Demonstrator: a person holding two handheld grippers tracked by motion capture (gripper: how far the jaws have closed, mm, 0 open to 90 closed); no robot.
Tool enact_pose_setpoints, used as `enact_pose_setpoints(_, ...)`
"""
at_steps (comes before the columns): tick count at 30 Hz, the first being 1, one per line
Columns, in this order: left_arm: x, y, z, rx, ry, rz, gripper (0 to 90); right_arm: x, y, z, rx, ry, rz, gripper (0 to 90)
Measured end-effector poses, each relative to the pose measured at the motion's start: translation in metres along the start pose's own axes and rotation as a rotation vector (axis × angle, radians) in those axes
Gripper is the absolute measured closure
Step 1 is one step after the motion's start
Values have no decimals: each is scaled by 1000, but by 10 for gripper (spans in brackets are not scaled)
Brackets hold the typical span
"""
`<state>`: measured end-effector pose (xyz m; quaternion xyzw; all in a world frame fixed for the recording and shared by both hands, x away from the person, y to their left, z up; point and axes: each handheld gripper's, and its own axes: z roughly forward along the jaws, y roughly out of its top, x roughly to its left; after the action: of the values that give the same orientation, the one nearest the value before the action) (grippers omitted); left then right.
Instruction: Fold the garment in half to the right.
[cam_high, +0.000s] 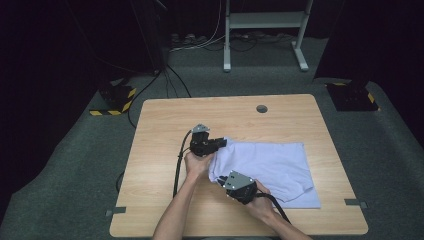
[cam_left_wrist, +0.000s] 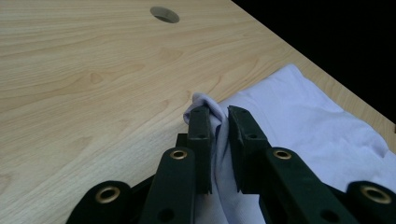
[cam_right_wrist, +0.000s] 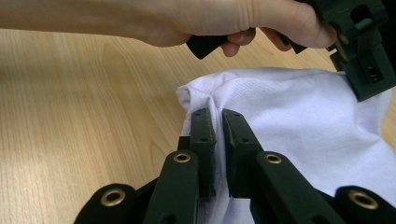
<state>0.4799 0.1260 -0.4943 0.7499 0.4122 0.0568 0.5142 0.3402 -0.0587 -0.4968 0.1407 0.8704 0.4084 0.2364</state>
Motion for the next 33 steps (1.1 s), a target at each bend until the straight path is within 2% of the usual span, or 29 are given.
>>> enact_pose_setpoints(6, 8, 3, -15, 2, 2, 1, 799, 1, 14, 4, -12, 17, -15, 835)
enact_pose_setpoints(13, 22, 6, -41, -8, 0, -9, 799, 5, 35, 12, -30, 44, -31, 835)
enact_pose_setpoints(21, 47, 5, -77, -14, 17, -47, 798, 12, 64, 26, -58, 82, -55, 835)
enact_pose_setpoints(24, 58, 10, -95, -7, 25, -53, 798, 14, 80, 33, -77, 105, -64, 835)
enact_pose_setpoints(26, 62, 16, -109, -24, 29, -60, 798, 15, 91, 36, -93, 117, -68, 835)
enact_pose_setpoints(28, 62, 23, -123, -63, 23, -66, 798, 16, 103, 39, -127, 121, -67, 836)
enact_pose_setpoints(30, 56, 32, -132, -114, 8, -61, 798, 15, 114, 36, -173, 115, -60, 836)
enact_pose_setpoints(33, 38, 43, -129, -158, -12, -30, 796, 9, 114, 20, -245, 87, -33, 835)
